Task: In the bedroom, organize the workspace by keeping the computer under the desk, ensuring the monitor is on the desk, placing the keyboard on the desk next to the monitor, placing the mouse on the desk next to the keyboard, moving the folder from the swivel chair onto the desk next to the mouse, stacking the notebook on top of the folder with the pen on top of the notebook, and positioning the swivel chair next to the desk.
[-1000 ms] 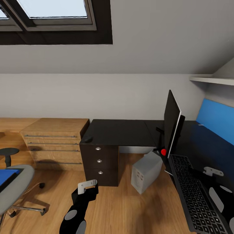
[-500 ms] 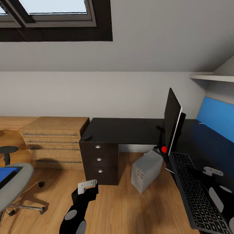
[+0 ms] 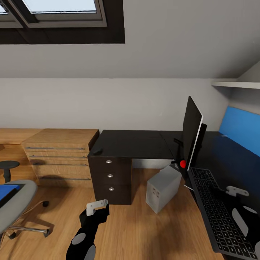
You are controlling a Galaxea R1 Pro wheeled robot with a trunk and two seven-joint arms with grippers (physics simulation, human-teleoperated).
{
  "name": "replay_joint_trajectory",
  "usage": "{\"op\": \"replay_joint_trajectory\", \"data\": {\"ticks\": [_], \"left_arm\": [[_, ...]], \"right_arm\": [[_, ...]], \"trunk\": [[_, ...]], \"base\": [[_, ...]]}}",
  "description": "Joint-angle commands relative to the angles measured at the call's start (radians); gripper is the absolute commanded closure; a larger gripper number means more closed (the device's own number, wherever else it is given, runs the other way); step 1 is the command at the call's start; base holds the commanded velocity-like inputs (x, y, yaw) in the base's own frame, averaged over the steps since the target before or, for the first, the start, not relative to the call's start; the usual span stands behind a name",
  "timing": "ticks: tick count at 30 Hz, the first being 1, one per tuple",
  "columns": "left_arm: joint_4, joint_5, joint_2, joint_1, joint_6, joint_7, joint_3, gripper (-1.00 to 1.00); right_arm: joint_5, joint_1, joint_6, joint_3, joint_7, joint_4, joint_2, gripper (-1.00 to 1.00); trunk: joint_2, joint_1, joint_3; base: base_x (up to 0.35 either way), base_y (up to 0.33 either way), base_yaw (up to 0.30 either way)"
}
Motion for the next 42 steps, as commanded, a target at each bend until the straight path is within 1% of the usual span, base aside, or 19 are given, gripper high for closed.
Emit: {"op": "replay_joint_trajectory", "data": {"ticks": [1,2,4,7,14,19,21,27,42], "left_arm": [[-0.001,0.009,0.000,-0.001,0.003,0.008,-0.002,-1.00],[-0.001,0.009,0.000,-0.001,0.003,0.008,-0.001,-1.00],[-0.001,0.009,0.000,-0.001,0.003,0.008,-0.002,-1.00],[-0.001,0.009,0.000,-0.001,0.003,0.008,-0.002,-1.00],[-0.001,0.009,0.000,-0.001,0.003,0.008,-0.002,-1.00],[-0.001,0.009,0.000,-0.001,0.003,0.008,-0.002,-1.00],[-0.001,0.009,0.000,-0.001,0.003,0.008,-0.002,-1.00],[-0.001,0.009,-0.001,-0.001,0.003,0.008,-0.003,-1.00],[0.003,0.010,0.001,-0.001,0.003,0.009,-0.001,-1.00]], "right_arm": [[0.016,0.000,0.014,-0.004,0.004,-0.001,0.001,-1.00],[0.032,0.000,0.019,-0.003,0.004,-0.001,0.001,-1.00],[0.049,0.000,0.026,-0.003,0.003,-0.001,0.002,-1.00],[0.064,0.000,0.043,-0.003,0.003,-0.001,0.003,-1.00],[0.071,0.000,0.077,-0.002,0.001,-0.001,0.003,-1.00],[0.074,0.000,0.085,-0.002,0.001,-0.001,0.003,-1.00],[0.083,0.000,0.087,-0.002,0.000,-0.001,0.004,-1.00],[0.113,0.000,0.088,-0.003,-0.001,-0.001,0.005,-1.00],[0.120,0.000,0.088,-0.002,-0.001,0.000,0.006,-1.00]], "trunk": [[-0.001,0.000,-0.001],[-0.001,0.000,-0.001],[-0.001,0.000,-0.001],[-0.001,0.000,-0.001],[-0.001,0.000,-0.001],[-0.001,0.000,-0.001],[-0.001,0.000,-0.001],[-0.043,0.023,-0.020],[-0.043,0.023,-0.020]], "base": [[0.000,0.000,0.000],[0.000,0.000,0.000],[0.000,0.000,0.000],[0.000,0.000,0.000],[0.000,0.000,0.000],[0.000,0.000,0.000],[0.000,0.000,0.000],[0.000,0.000,0.000],[0.000,0.000,0.000]]}}
